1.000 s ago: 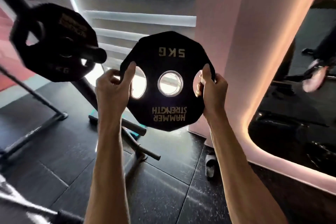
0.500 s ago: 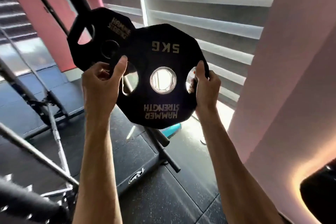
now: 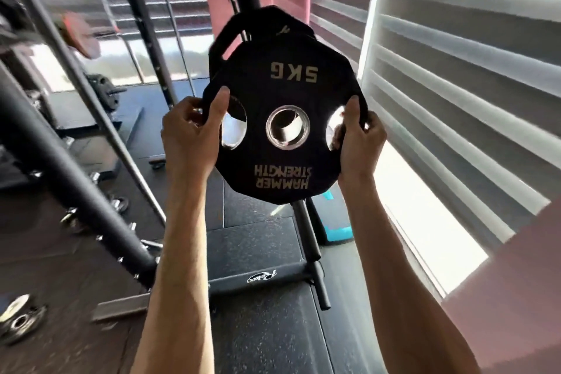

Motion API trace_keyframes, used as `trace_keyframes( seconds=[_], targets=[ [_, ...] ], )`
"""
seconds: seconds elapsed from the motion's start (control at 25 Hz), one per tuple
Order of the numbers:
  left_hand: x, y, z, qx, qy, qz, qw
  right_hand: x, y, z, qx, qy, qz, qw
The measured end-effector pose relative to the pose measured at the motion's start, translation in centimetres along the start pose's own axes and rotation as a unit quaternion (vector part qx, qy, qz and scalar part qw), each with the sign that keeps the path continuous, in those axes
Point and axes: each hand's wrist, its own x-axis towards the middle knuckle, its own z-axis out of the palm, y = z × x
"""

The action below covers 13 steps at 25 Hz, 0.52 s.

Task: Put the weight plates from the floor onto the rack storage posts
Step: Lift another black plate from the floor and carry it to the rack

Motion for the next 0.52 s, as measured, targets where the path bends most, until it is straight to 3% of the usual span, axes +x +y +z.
trace_keyframes(
  seconds=[0.52],
  targets=[
    [3.3, -2.8, 3.0, -0.008, 0.026, 0.048, 0.998, 3.2, 1.8, 3.2, -0.009, -0.031, -0.119, 0.992]
  ],
)
